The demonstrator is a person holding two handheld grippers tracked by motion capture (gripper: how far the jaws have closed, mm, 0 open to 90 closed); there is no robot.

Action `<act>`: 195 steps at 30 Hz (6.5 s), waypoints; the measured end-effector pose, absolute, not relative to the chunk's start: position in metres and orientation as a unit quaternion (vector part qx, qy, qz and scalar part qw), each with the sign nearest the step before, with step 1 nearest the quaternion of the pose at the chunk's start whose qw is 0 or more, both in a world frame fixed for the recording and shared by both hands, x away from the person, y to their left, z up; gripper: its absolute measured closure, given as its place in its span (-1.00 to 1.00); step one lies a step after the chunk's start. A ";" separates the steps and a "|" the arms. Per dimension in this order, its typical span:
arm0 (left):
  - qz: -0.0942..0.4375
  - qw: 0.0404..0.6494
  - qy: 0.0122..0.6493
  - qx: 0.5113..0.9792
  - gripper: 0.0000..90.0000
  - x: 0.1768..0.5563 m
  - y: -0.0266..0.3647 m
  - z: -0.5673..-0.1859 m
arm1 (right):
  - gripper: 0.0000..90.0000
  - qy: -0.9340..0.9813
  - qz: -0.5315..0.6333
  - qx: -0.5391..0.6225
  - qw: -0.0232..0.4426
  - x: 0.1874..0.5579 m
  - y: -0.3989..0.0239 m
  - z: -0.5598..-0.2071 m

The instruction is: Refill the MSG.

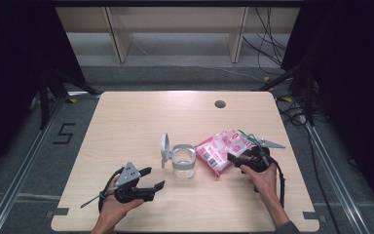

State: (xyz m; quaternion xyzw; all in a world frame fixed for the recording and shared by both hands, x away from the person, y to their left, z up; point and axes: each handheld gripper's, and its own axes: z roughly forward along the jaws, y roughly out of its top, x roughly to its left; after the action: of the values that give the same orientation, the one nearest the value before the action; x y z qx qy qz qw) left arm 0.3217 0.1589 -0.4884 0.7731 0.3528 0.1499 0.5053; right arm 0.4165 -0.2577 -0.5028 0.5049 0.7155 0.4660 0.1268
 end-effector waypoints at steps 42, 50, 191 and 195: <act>0.157 0.505 0.357 0.770 -0.37 0.322 0.160 -0.487 | 0.46 0.692 0.468 0.532 0.135 0.437 -0.246 -0.515; 0.155 0.509 0.358 0.767 -0.37 0.322 0.159 -0.487 | 0.91 0.691 0.474 0.529 0.135 0.435 -0.245 -0.512; 0.162 0.598 0.343 0.706 0.62 0.323 -0.029 -0.514 | 1.00 0.776 0.535 0.251 0.220 0.361 -0.152 -0.360; 0.165 0.600 0.342 0.704 0.63 0.324 -0.030 -0.515 | 1.00 0.772 0.536 0.261 0.220 0.360 -0.148 -0.361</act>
State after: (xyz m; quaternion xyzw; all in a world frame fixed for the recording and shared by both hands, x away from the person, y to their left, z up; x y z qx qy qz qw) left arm 0.3238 -0.0296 -0.5148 0.7038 0.3422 0.1648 0.6003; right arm 0.3604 -0.1481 -0.3611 0.2610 0.7723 0.5360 0.2196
